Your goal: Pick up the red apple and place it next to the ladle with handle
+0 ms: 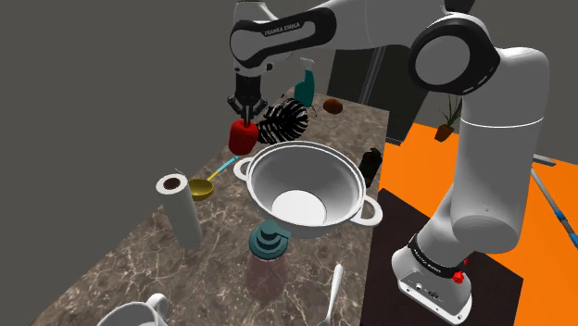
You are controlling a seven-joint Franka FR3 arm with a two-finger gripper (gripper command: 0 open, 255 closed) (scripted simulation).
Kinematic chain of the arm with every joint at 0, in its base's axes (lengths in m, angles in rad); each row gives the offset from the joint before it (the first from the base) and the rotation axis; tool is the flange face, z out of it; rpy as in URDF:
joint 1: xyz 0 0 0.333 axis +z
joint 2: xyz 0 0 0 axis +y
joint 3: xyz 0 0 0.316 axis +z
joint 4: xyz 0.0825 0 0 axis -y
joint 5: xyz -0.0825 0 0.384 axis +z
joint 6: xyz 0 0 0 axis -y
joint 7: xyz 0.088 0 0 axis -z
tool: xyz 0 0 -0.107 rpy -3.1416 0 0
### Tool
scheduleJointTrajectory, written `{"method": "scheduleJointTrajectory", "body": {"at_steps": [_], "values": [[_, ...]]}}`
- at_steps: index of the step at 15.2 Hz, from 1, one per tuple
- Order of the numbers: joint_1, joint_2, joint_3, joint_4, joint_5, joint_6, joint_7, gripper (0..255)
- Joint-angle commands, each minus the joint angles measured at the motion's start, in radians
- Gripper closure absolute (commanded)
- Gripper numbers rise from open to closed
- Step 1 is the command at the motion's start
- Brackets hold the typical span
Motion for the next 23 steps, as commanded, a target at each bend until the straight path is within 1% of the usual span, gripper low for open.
{"method": "scheduleJointTrajectory", "body": {"at_steps": [1, 6, 7, 12, 16, 23], "values": [[0.0, 0.0, 0.0, -0.002, 0.0, 0.003, 0.0, 255], [0.0, 0.0, 0.0, -0.002, 0.0, 0.003, 0.0, 255], [0.0, 0.0, 0.0, -0.002, 0.0, 0.004, 0.0, 0], [0.0, 0.0, 0.0, -0.002, 0.0, 0.003, 0.0, 0], [-0.004, -0.02, -0.002, 0.095, -0.002, -0.114, 0.002, 0], [-0.004, -0.02, -0.002, 0.095, -0.002, -0.114, 0.002, 0]]}}
